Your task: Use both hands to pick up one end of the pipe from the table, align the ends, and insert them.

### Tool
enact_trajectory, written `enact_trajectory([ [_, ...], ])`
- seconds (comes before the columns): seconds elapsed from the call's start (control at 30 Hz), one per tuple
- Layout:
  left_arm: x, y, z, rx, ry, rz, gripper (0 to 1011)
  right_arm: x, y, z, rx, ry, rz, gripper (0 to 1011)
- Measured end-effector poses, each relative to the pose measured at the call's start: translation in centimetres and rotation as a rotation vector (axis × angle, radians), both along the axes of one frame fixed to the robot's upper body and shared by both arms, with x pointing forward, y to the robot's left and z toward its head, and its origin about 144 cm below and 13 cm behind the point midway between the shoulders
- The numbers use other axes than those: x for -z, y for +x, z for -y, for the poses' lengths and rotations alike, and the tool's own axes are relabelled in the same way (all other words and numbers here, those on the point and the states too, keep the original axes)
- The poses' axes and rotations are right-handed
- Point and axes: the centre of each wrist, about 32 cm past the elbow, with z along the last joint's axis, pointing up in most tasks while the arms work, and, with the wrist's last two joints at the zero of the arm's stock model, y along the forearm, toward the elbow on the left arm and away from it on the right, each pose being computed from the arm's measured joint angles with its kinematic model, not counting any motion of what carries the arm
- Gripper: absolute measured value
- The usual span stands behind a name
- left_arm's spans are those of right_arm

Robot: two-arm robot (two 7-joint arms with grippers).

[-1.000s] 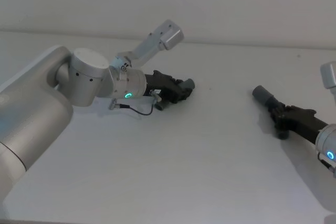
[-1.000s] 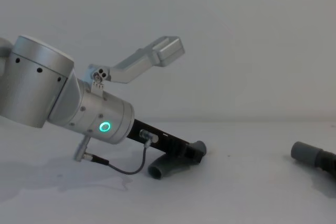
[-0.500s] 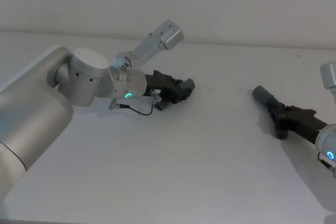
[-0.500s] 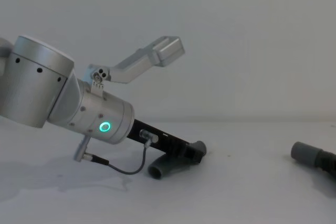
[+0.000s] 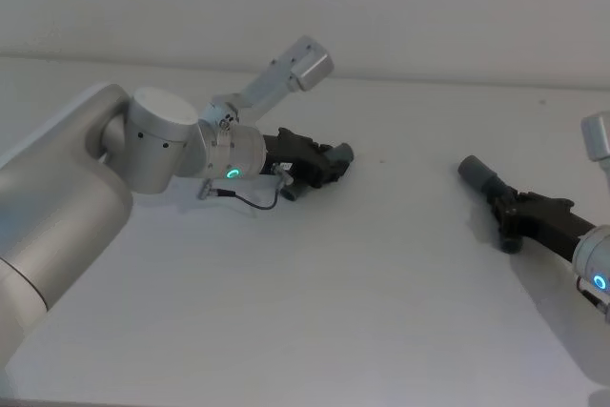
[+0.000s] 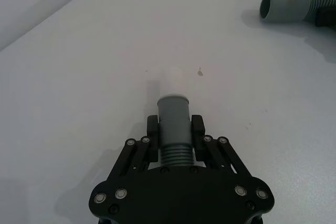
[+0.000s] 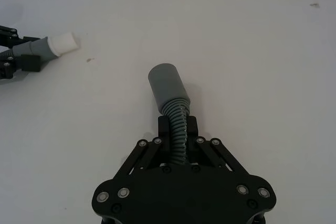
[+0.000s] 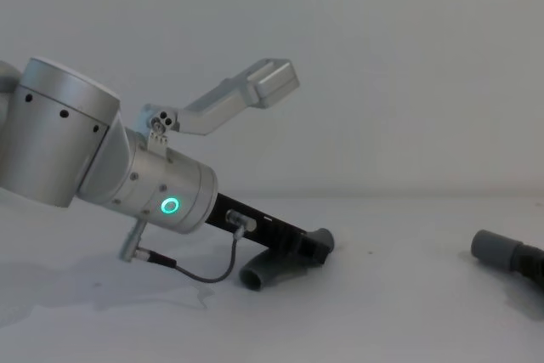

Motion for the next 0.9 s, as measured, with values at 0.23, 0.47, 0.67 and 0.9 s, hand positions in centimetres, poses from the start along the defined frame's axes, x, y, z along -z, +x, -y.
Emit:
enact_trajectory([
  [0.23, 0.0, 0.0, 0.0, 0.0, 0.0, 0.0, 354, 0.0, 0.0, 0.0, 0.0, 0.0, 0.0, 172],
  [0.47, 0.0, 0.0, 0.0, 0.0, 0.0, 0.0, 354, 0.0, 0.0, 0.0, 0.0, 0.0, 0.0, 171],
  [0.67, -0.01, -0.01, 0.02, 0.0, 0.0, 0.0, 354, 0.0, 0.0, 0.01, 0.0, 0.0, 0.0, 171],
  [0.9, -0.32, -0.21, 0.53, 0.006, 0.008, 0.004, 355, 0.05, 0.05, 0.15, -0.007, -0.001, 0.006, 171],
])
